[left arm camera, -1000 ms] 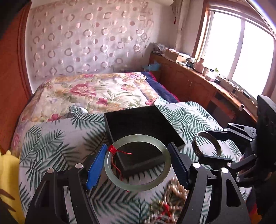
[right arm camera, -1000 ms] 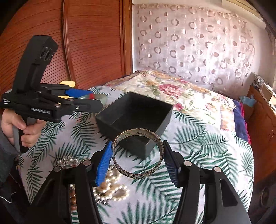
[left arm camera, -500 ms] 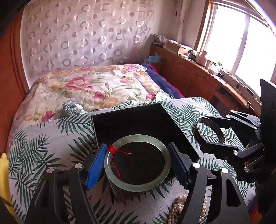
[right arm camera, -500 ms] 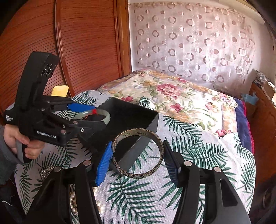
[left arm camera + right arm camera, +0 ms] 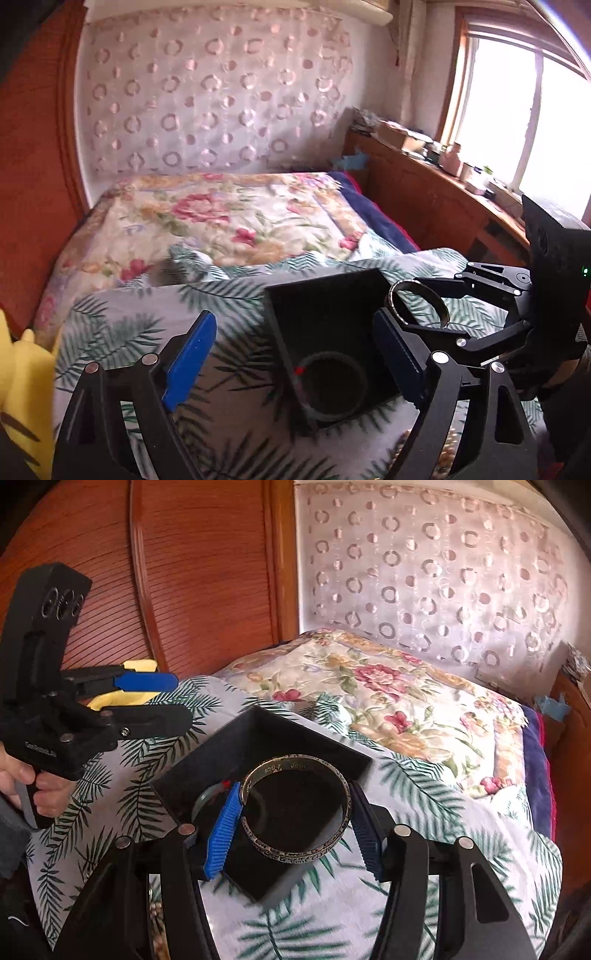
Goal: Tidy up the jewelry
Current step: 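Lower jade bangle into black box with left gripper while right gripper drops metal bangle in, then grasp the silver hair comb from the pile with the left gripper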
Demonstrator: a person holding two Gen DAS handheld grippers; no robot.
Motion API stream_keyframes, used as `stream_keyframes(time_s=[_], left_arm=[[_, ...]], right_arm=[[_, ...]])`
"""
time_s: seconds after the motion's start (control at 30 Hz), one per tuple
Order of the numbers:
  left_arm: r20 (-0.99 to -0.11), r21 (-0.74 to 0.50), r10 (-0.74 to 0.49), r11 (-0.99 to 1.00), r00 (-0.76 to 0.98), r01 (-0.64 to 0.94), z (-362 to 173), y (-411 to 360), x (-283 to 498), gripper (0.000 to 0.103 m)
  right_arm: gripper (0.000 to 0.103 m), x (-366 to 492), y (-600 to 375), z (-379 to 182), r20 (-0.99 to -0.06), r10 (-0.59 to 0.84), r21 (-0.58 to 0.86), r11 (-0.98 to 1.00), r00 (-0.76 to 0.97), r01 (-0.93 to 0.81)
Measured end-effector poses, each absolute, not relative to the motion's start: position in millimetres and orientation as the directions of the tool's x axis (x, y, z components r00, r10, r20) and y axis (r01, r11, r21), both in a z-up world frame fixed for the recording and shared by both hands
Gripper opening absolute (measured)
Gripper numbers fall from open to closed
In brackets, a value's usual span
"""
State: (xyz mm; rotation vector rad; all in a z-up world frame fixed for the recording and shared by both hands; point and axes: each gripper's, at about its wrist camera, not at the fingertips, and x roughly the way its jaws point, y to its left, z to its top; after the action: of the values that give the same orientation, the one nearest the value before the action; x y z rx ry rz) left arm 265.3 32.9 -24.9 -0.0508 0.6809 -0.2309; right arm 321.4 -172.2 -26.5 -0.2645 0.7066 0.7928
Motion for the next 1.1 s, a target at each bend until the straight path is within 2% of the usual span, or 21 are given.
stream_keyframes(time_s=[0.3, 0.57, 0.83, 1.1], left_arm=[[-0.606, -0.098, -0.153, 0.988, 0.78, 0.118, -31.7, 64.1, 252.9, 0.092], [-0.608, -0.099, -0.148, 0.989, 0.78, 0.111, -37.6, 74.5, 234.5, 0.095], [-0.633, -0.096, -0.157, 0.988, 0.758, 0.124, -44.0, 68.9, 202.5, 0.095], [-0.676, -0.131, -0.209, 0.978, 0.706, 0.165, -68.6, 57.4, 161.4, 0.095]], right_arm=[[0.06, 346.4, -121.7, -47.2, -0.761, 0.433, -0.065, 0.689, 0.482, -0.722], [0.06, 349.8, -114.6, -56.0, -0.783, 0.378, -0.116, 0.691, 0.494, -0.714], [0.06, 340.7, -122.9, -39.2, -0.756, 0.399, -0.113, 0.701, 0.519, -0.704], [0.061, 275.3, -169.3, -17.5, -0.693, 0.477, -0.032, 0.728, 0.54, -0.685]])
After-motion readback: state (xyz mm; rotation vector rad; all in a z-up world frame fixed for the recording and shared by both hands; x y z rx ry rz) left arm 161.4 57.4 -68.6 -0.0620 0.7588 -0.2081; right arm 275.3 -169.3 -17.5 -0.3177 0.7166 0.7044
